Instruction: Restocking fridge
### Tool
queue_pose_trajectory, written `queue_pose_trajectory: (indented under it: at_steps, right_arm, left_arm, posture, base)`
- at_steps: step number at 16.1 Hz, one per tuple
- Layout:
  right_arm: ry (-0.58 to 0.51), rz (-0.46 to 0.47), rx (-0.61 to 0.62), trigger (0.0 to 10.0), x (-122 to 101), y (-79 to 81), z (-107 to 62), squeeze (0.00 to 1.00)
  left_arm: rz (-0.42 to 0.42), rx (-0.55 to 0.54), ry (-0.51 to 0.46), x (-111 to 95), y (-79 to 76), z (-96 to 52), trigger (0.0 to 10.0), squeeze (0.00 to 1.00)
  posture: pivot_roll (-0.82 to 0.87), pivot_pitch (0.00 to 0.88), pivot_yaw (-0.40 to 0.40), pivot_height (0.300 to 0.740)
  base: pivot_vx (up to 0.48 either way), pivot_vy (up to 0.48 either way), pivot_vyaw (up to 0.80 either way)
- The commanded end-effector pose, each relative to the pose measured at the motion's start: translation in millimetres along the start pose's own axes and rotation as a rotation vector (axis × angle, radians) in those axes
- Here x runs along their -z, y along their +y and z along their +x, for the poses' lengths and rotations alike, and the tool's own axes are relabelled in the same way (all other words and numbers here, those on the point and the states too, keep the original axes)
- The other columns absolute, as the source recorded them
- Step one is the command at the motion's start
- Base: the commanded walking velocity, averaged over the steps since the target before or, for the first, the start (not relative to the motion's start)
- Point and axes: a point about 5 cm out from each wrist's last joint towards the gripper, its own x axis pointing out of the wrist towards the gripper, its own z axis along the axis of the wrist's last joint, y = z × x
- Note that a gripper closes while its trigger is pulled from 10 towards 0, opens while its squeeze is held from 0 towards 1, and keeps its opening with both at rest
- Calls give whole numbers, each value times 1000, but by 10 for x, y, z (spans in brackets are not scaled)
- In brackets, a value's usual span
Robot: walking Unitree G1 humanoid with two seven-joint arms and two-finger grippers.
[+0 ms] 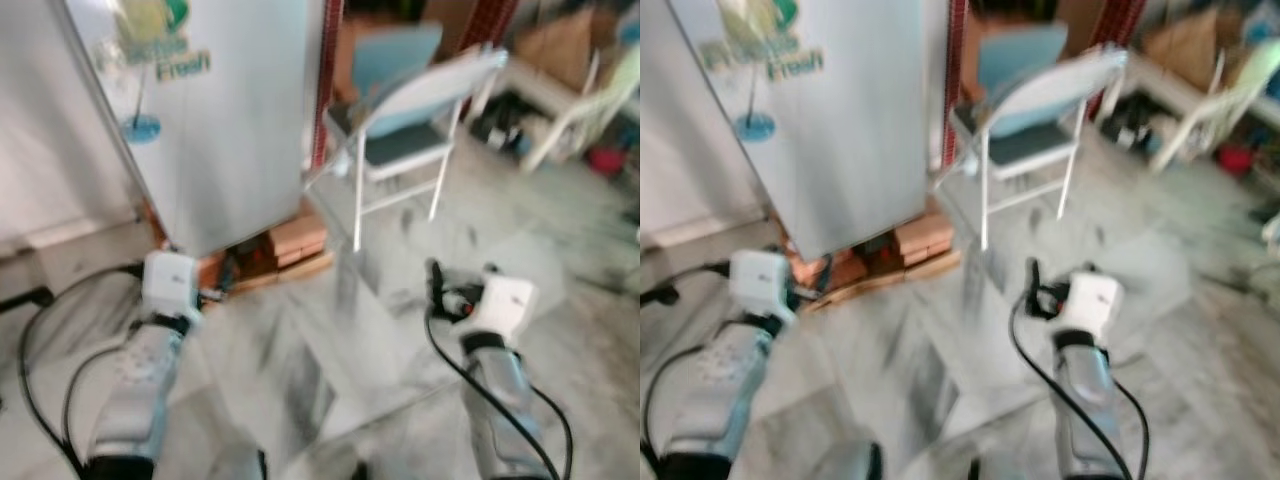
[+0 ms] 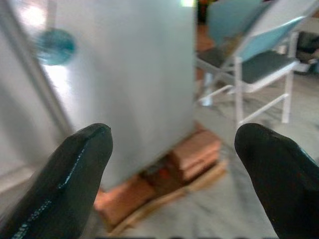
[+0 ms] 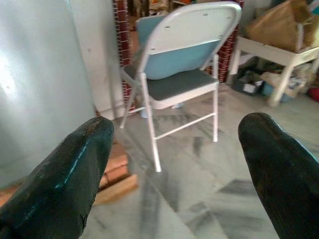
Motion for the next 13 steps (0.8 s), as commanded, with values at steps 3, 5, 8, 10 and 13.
queue_pose_trajectory:
  at_steps: [3,5,8,10,13]
  right_arm:
    - [-19,-22,20,10000,-54,-84,26,0]
    - [-18,-23,18,10000,-51,-73,23,0]
    - [-11,-22,7,10000,-33,-34,17,0]
    - [0,-25,11,10000,0,-50,-14,0]
    - [17,-14,12,10000,19,-117,-38,0]
  left_arm:
    - [0,23,-11,-39,-73,29,10000,0]
    - [0,26,-8,-28,-87,14,10000,0]
    - [-18,20,22,28,-118,-25,10000,0]
    - [-17,30,69,186,-139,-127,10000,0]
    - [-18,29,83,224,-147,-148,10000,0]
  posture:
    - [49,128,-20,740]
    - [53,127,-23,740]
    - [59,125,-27,740]
    - [47,118,-25,740]
    - [47,113,-30,740]
  base:
    - [0,429,0]
    - [0,444,0]
    - [0,460,0]
    - [0,480,0]
    - [0,479,0]
